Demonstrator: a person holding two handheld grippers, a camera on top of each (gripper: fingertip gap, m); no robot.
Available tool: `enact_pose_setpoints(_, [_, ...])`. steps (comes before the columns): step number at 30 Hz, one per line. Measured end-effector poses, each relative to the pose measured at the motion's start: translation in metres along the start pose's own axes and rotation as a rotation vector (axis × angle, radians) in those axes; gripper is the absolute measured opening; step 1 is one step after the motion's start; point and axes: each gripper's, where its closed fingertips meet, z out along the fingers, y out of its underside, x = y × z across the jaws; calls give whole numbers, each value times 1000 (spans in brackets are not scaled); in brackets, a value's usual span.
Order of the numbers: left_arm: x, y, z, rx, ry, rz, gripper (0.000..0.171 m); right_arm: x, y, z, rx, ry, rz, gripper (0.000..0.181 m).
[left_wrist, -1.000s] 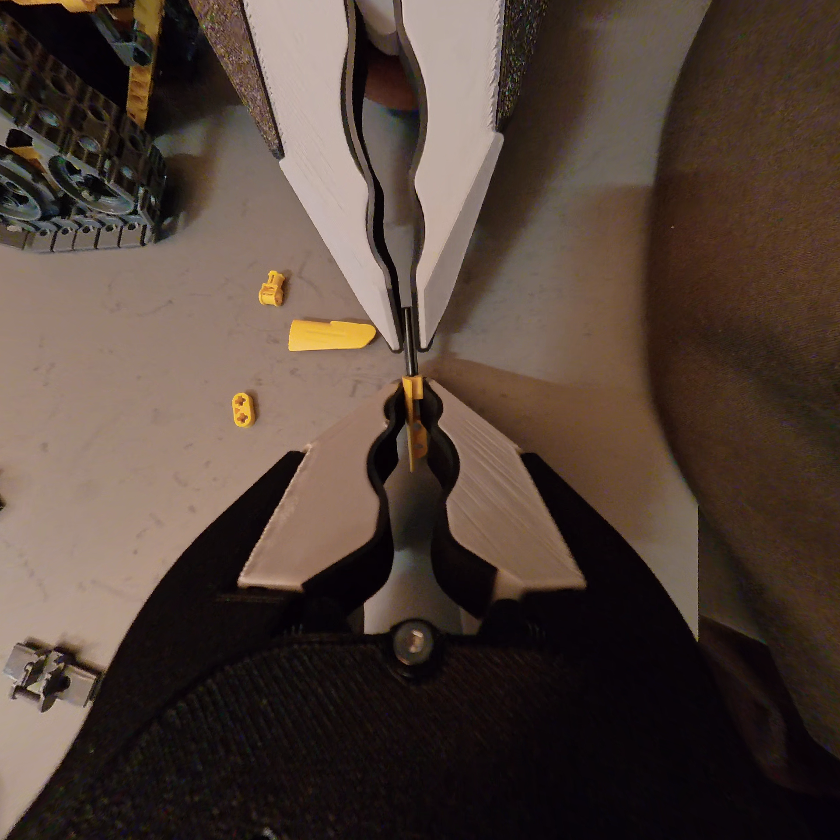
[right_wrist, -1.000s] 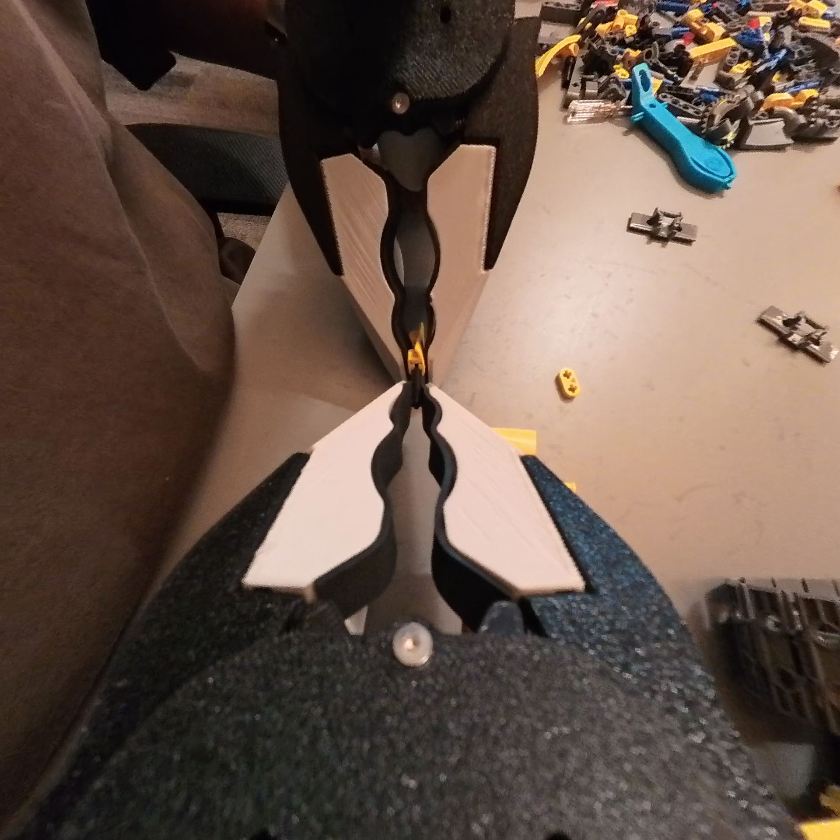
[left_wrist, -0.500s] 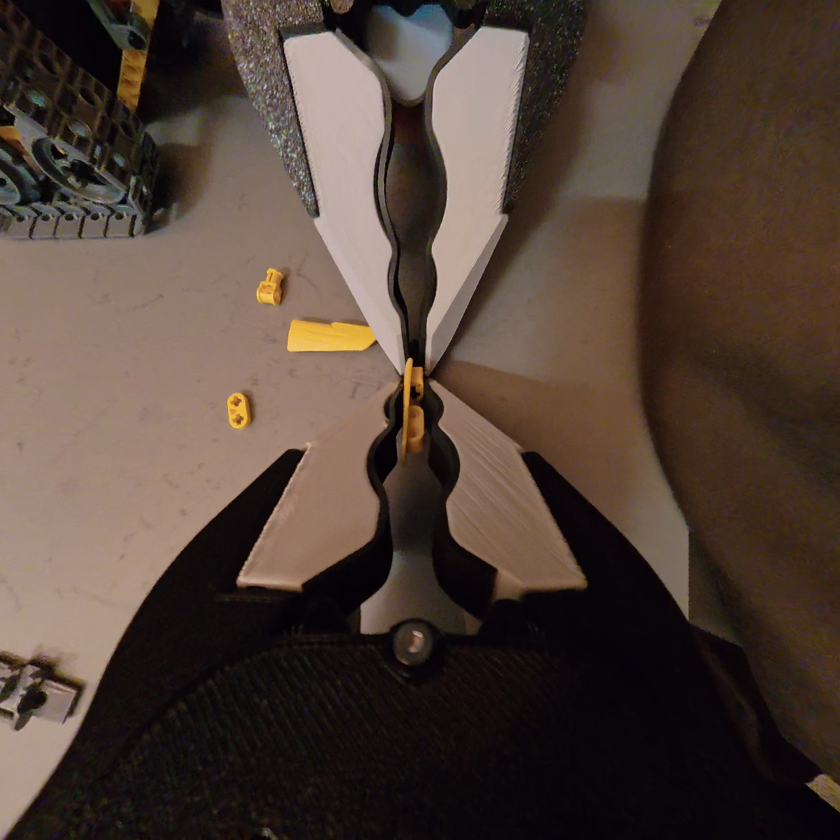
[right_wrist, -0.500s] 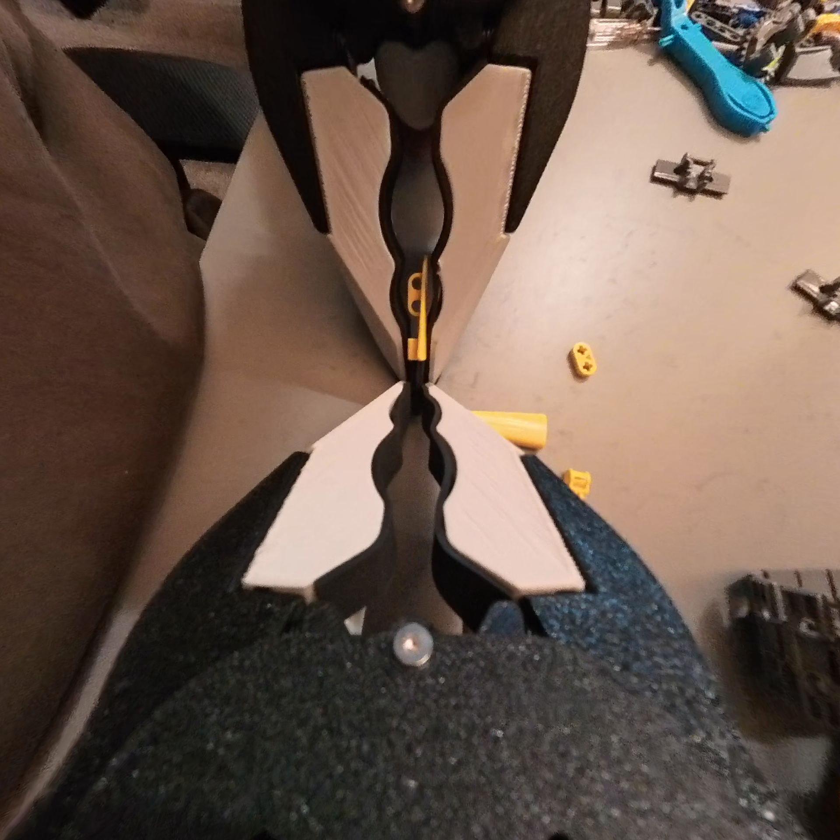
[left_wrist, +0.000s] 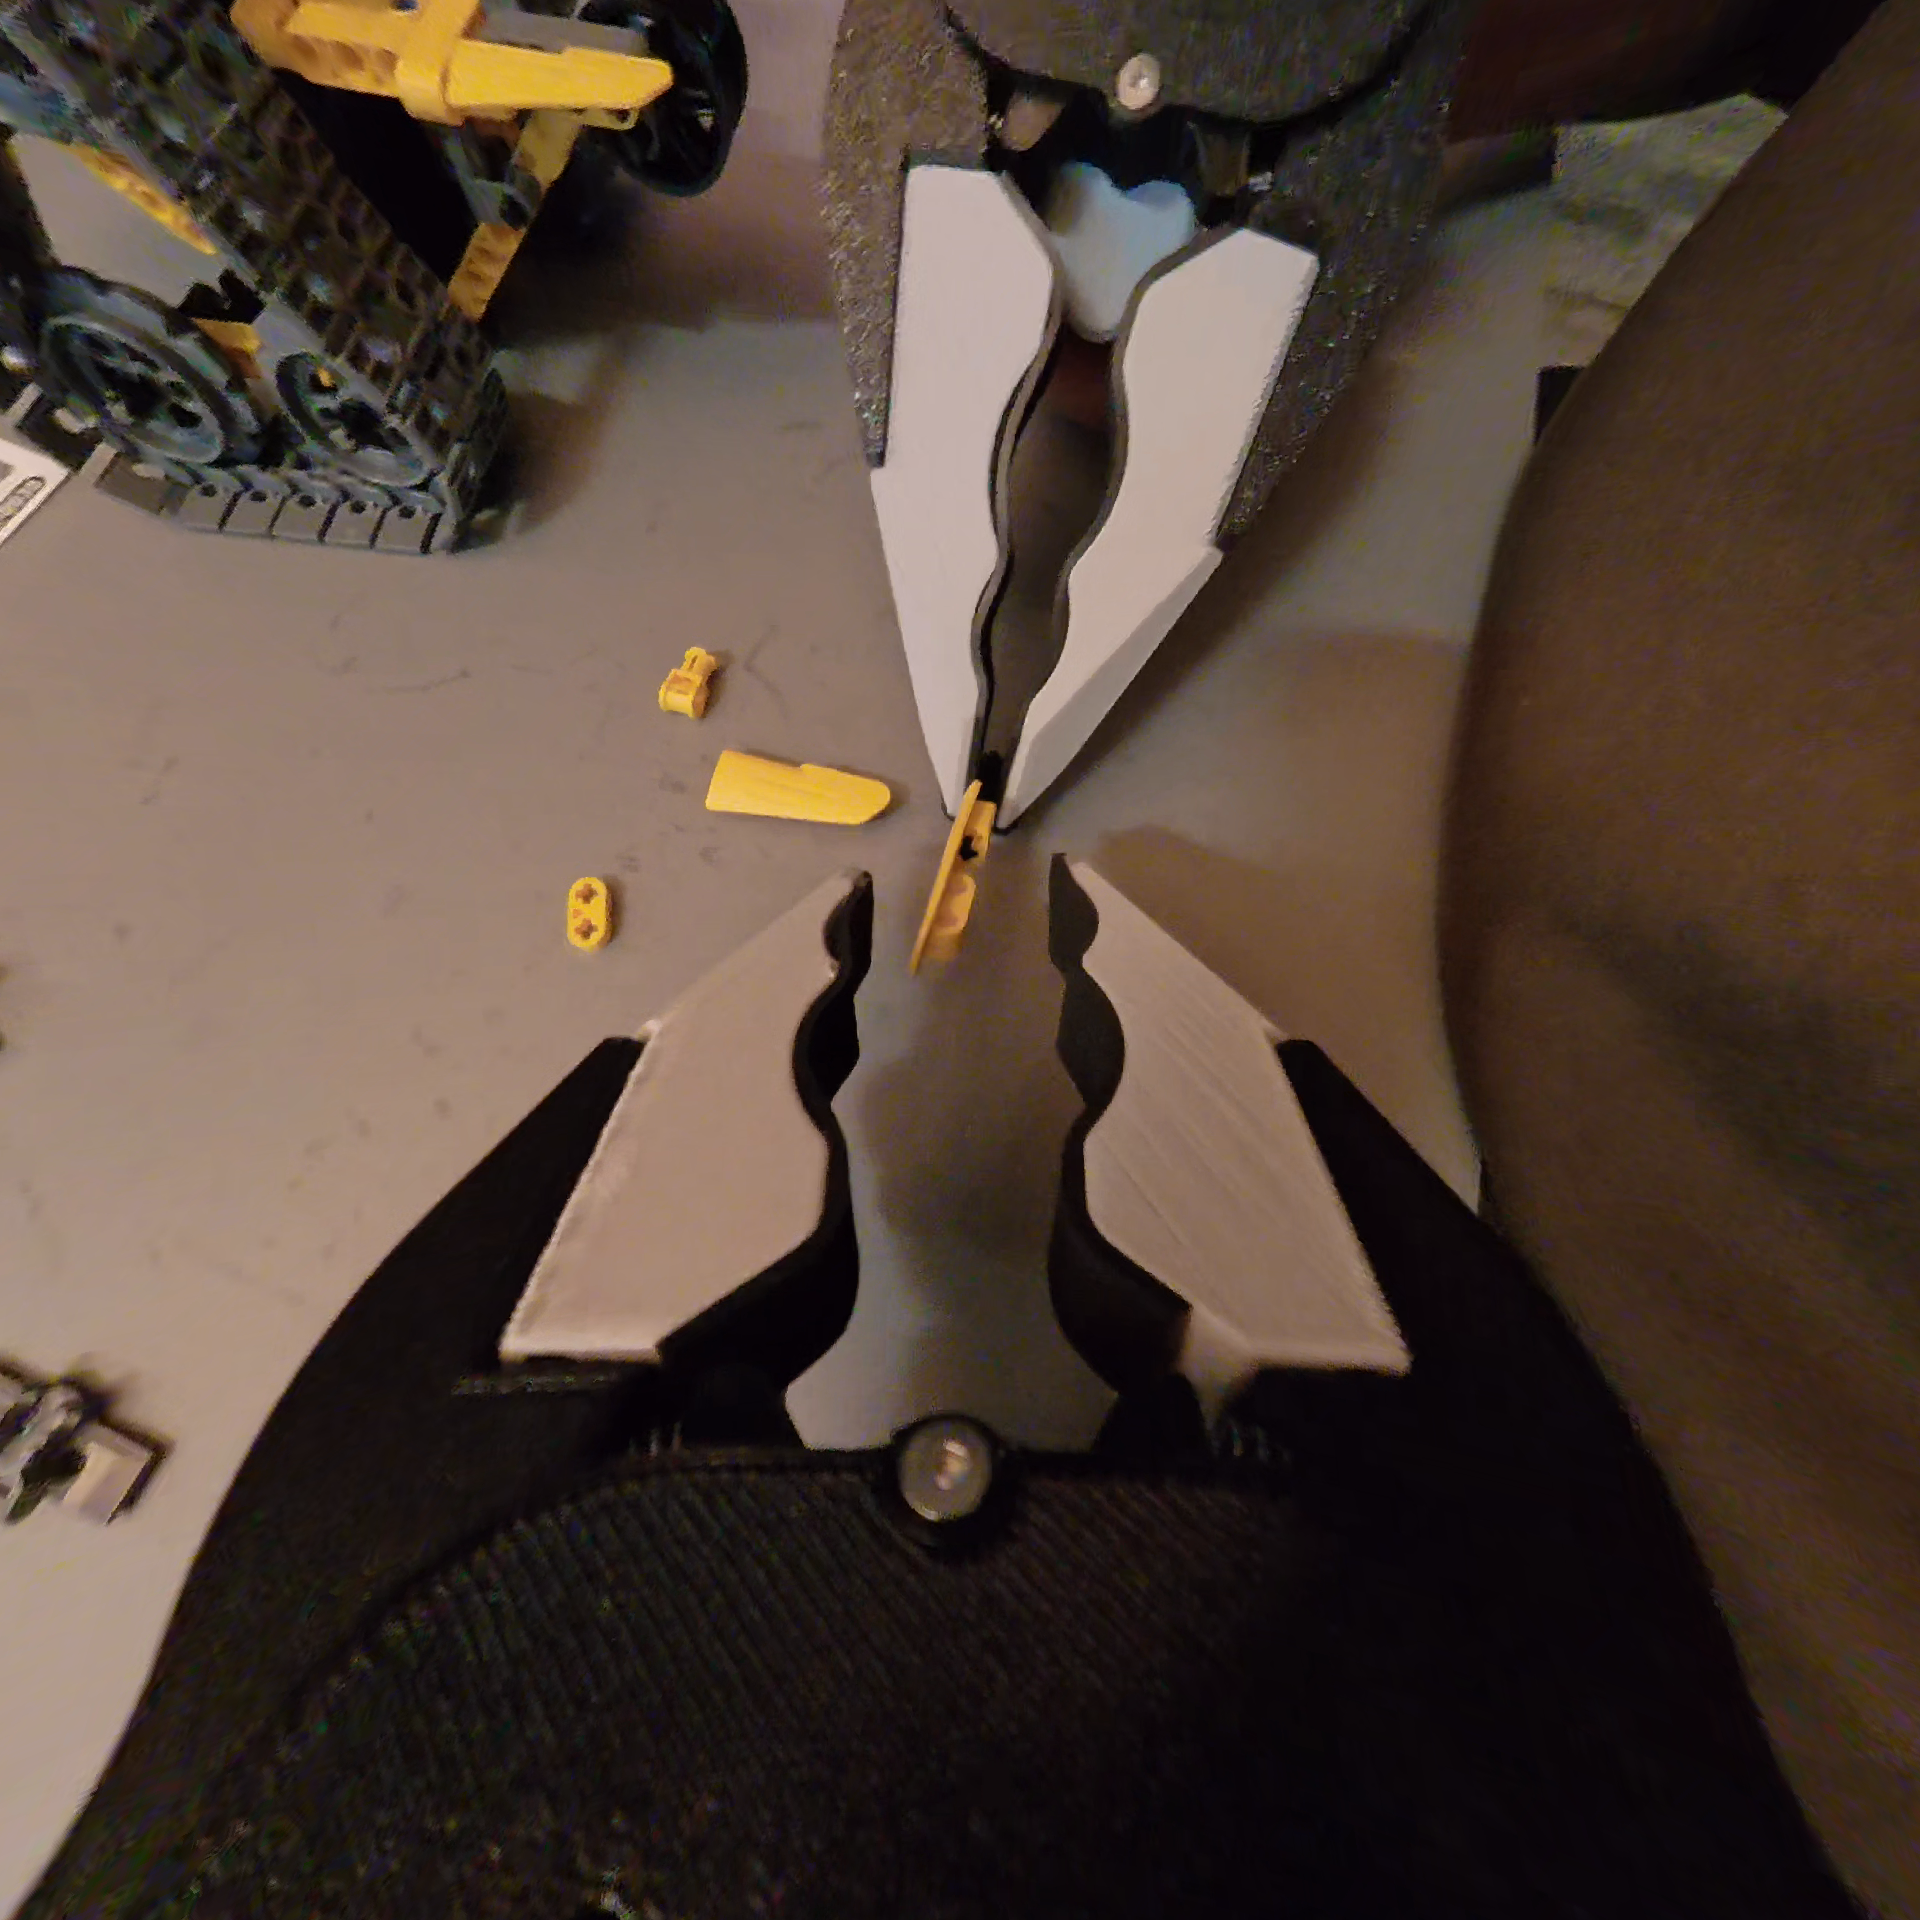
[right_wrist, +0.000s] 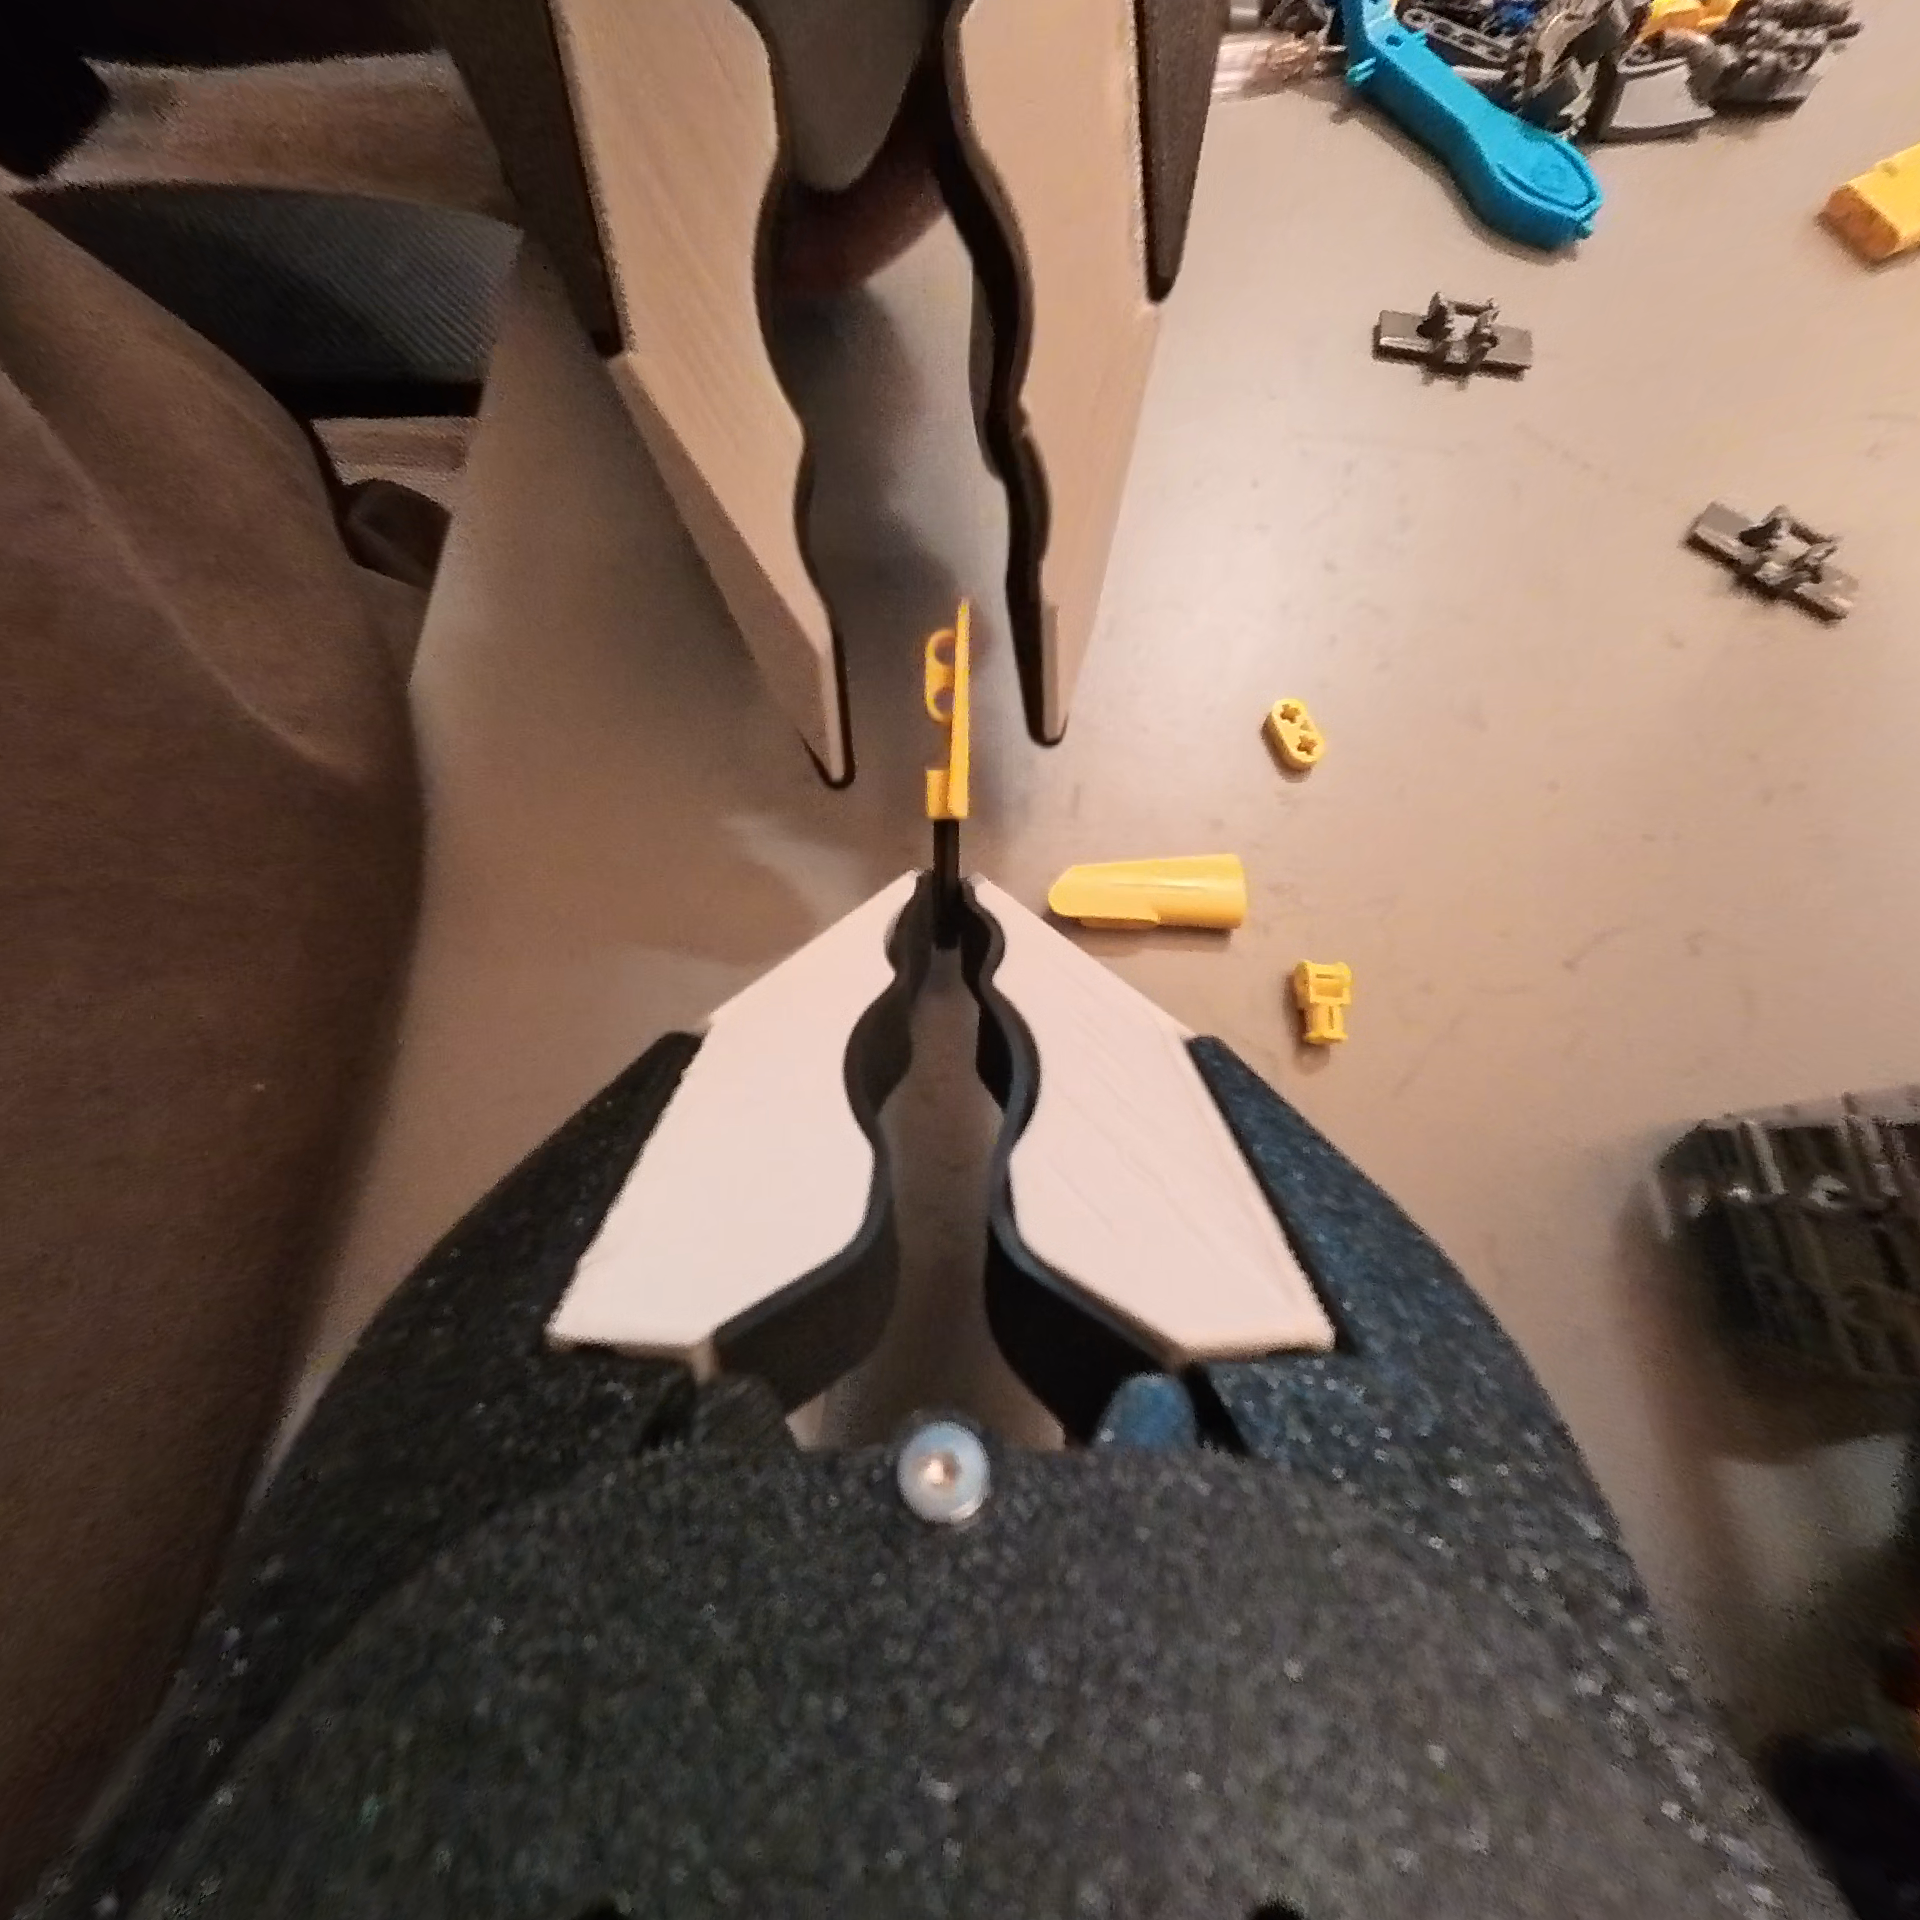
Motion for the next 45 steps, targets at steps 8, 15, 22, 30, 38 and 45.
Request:
enact_pose_setpoints(8, [10,6,0,-64,-35,22,38,-12,1,-2,-2,46,-26,16])
enact_pose_setpoints(15, [10,7,6,-87,-55,31,40,-10,6,-18,46,55,49,20])
enact_pose_setpoints(22, [-6,17,4,-142,-84,21,36,-12,6,-16,45,20,70,25])
enact_pose_setpoints(30, [-2,21,7,-145,-71,28,32,-9,8,1,-38,68,10,4])
enact_pose_setpoints(38, [1,11,3,-55,-59,12,37,-14,-10,-13,123,-69,362,3])
enact_pose_setpoints(45, [18,-11,-4,100,104,-93,9,-20,-14,-29,266,-215,659,4])
